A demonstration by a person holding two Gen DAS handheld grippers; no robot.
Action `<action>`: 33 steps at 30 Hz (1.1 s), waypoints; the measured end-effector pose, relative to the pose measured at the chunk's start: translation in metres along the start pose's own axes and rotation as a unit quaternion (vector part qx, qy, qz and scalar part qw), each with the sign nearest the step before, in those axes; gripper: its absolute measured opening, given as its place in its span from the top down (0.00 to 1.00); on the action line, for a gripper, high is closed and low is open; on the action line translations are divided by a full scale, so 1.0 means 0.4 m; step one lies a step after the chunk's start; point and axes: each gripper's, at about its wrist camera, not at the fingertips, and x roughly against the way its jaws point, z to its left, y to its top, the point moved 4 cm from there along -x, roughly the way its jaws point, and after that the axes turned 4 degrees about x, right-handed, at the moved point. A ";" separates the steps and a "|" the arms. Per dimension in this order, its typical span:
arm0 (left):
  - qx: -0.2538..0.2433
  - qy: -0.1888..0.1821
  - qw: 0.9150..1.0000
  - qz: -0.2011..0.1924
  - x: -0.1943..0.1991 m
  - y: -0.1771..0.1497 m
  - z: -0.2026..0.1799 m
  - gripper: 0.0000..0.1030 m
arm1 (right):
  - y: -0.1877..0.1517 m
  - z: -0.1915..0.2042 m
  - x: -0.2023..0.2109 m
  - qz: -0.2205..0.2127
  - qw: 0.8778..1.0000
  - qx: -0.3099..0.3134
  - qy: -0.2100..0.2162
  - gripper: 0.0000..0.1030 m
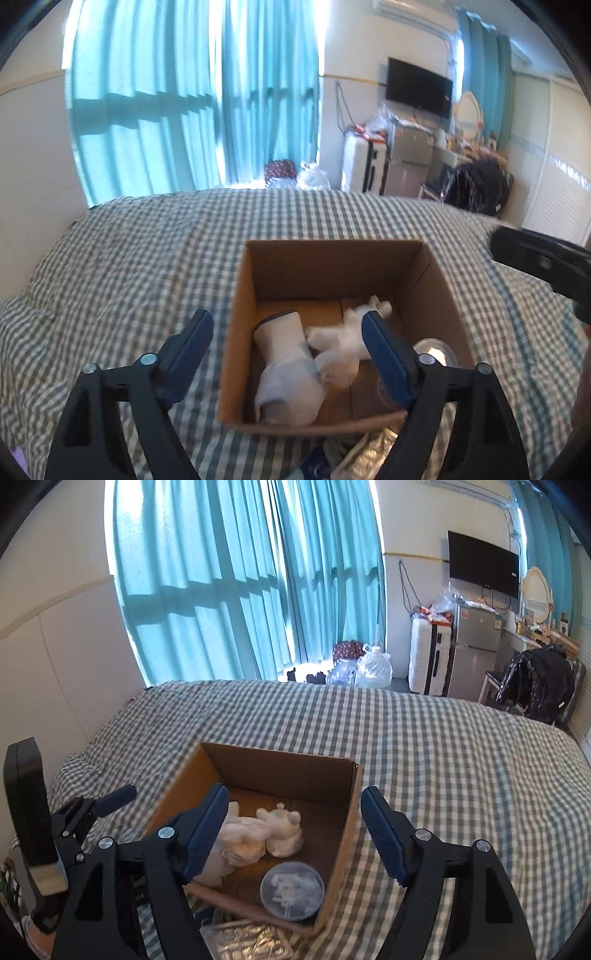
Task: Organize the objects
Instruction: 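Grasp the white cloth with left gripper while right grasps the plush toy, drop both in box, then grasp the white toothpaste tube with the left gripper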
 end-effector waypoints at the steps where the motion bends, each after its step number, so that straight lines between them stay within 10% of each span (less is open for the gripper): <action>1: 0.006 0.000 1.000 -0.001 0.019 0.000 0.008 0.17 | -0.003 0.006 0.033 -0.004 1.000 0.007 -0.002 0.26; 17: 0.044 0.053 0.997 -0.027 0.229 -0.133 0.070 0.07 | -0.177 0.090 0.213 -0.003 0.999 0.032 -0.012 0.15; 33: -0.011 0.046 0.995 0.091 -0.004 -0.440 -0.007 0.07 | -0.459 0.066 -0.001 0.114 0.993 -0.007 -0.011 0.15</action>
